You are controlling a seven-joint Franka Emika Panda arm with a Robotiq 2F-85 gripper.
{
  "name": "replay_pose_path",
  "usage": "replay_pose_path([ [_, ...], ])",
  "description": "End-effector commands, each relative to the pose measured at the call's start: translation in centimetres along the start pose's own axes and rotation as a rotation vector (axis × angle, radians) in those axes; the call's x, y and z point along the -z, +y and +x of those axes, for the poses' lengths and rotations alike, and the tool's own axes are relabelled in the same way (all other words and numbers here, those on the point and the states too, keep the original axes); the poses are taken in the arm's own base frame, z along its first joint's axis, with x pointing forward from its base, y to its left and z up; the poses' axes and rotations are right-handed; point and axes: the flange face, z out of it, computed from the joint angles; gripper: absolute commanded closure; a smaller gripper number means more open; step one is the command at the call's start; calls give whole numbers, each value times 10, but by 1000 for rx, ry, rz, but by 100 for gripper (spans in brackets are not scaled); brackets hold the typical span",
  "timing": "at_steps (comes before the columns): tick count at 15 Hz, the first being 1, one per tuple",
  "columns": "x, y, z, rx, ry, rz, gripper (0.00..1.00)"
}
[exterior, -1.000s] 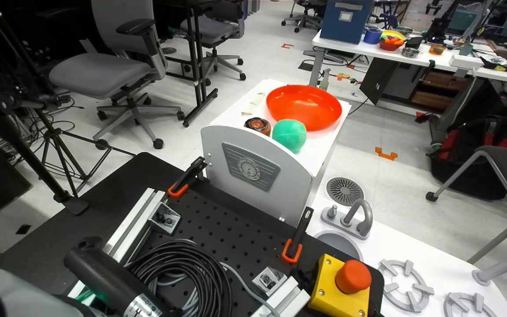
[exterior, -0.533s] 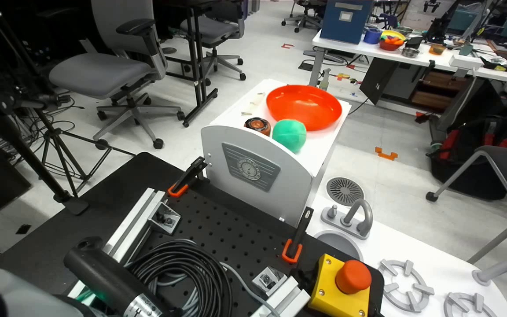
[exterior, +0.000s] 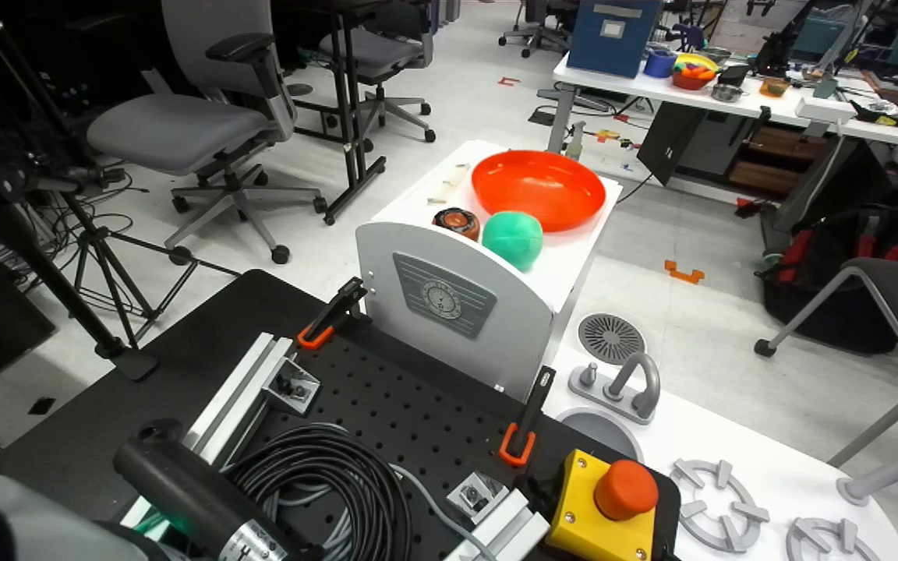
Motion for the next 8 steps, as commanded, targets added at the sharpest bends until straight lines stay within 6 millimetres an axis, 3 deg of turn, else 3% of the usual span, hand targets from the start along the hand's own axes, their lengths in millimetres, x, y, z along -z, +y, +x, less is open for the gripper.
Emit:
replay_pose_path([
  [1, -12, 0, 3, 0, -39, 44, 0],
  [8, -27, 1, 5, -140, -19, 316, 0],
])
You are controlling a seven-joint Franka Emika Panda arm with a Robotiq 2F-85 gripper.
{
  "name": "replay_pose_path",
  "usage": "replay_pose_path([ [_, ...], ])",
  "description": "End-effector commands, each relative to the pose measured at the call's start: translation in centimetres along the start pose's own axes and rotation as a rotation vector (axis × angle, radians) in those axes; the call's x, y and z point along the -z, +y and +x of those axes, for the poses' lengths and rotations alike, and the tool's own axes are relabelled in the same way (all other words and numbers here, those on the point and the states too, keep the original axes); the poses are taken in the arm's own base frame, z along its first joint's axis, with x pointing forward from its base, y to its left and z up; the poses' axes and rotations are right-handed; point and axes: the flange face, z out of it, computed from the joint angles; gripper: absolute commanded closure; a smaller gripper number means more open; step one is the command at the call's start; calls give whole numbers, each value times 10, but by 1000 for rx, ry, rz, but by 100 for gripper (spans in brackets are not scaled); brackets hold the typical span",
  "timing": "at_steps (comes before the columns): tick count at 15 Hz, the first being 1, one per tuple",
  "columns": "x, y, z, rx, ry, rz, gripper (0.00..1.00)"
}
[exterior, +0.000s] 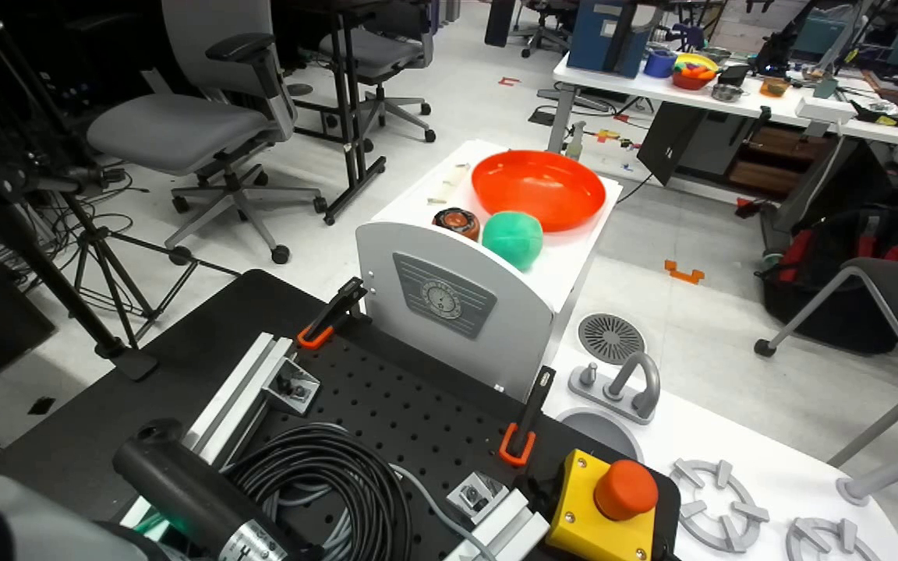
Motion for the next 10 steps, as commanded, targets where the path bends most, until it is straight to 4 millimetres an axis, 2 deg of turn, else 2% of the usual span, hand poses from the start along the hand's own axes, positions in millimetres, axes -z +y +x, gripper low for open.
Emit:
replay_pose_path([
  [1, -2, 1, 2, -71, 53, 143, 0],
  [5, -7, 0, 6, -105, 88, 199, 0],
  [10, -17, 2, 0, -132, -70, 65, 0],
])
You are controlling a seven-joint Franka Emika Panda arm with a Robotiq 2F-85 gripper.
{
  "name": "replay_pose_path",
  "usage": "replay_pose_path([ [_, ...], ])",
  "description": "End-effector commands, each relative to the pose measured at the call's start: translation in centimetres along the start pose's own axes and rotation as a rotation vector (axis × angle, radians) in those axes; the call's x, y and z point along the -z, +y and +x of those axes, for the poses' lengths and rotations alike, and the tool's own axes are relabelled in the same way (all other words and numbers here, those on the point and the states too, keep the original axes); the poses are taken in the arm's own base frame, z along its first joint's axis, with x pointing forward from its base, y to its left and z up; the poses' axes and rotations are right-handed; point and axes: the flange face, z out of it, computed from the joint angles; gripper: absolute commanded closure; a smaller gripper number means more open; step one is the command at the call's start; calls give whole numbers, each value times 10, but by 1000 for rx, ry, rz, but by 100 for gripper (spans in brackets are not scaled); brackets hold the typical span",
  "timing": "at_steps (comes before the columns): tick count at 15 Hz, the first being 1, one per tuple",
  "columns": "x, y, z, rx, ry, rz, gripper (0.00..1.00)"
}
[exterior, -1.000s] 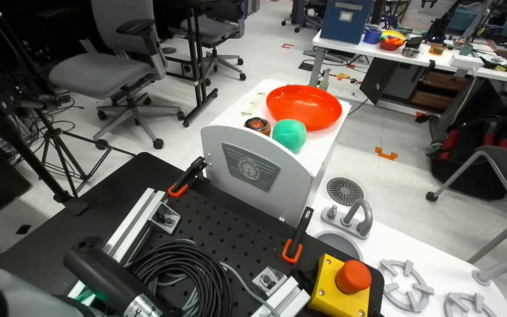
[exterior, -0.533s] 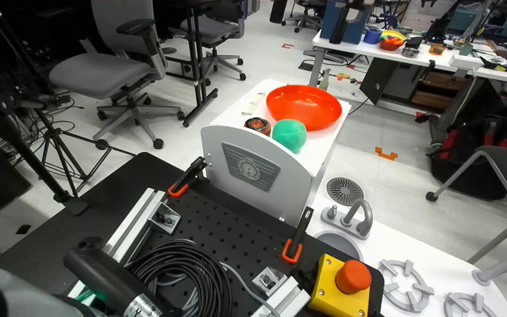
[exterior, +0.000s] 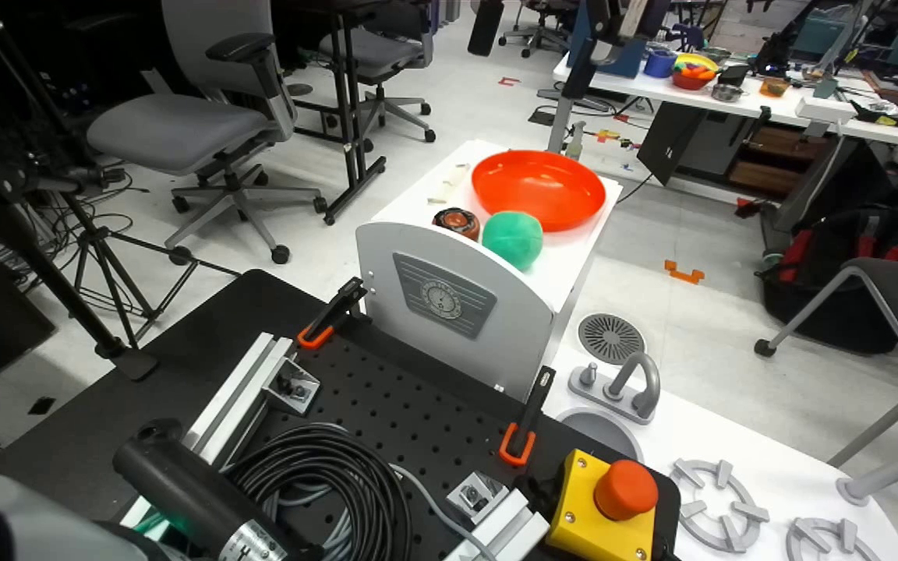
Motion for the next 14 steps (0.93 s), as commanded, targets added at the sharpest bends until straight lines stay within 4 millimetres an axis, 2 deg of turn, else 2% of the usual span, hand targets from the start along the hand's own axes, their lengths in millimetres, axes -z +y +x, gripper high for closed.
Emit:
replay_pose_path([
  [1, -2, 0, -2, -27, -82, -72, 0],
  [3, -3, 0, -4, -32, -84, -70, 0],
  [10, 11, -6, 11, -109, 186, 150, 0],
  [14, 11, -8, 18, -94, 241, 120, 0],
])
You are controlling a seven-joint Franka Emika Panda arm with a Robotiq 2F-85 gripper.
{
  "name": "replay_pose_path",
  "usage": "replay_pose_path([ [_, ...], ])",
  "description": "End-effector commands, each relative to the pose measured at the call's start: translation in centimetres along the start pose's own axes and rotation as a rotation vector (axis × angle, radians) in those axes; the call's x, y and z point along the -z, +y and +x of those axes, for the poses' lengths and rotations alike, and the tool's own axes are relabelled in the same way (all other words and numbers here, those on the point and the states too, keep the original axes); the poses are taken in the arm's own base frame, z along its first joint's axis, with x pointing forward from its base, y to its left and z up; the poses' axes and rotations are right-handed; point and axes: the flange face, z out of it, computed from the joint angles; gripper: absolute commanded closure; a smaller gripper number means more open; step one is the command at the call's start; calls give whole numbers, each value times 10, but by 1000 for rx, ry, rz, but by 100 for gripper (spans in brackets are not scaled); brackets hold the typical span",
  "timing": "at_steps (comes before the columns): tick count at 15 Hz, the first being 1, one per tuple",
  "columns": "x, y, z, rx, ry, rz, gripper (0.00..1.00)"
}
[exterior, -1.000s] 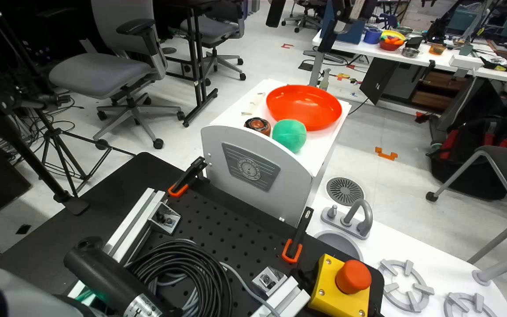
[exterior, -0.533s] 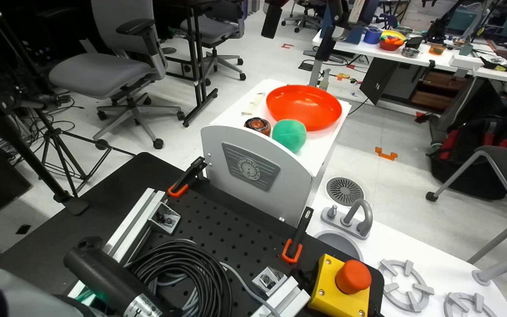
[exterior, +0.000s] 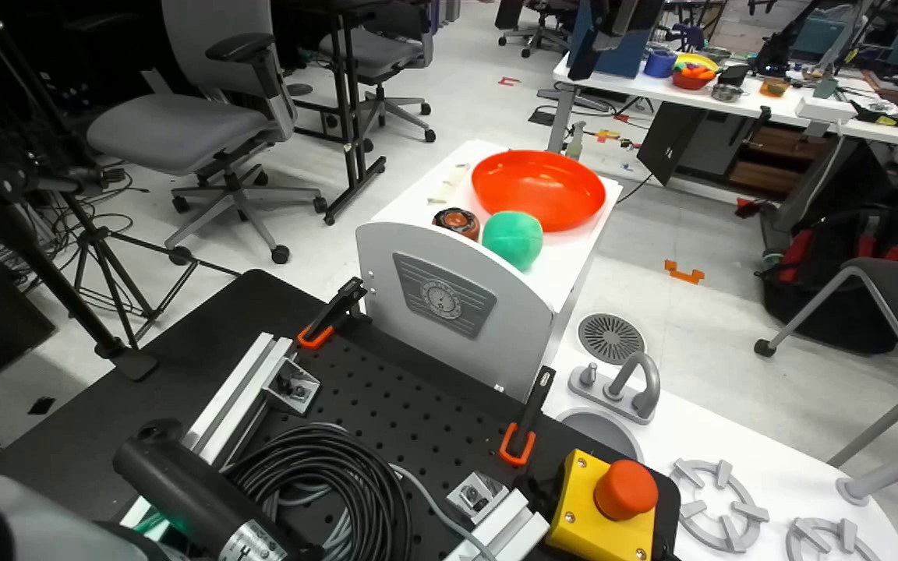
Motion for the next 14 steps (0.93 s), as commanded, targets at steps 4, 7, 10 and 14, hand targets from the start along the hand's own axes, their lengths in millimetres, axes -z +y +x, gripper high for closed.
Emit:
replay_pose_path([
  [4, -9, -3, 0, 14, -27, -109, 0],
  [7, -22, -7, -1, 20, -67, -180, 0],
  [10, -33, -11, 1, 37, -100, -202, 0],
  [14, -41, -15, 3, 49, -117, -197, 0],
])
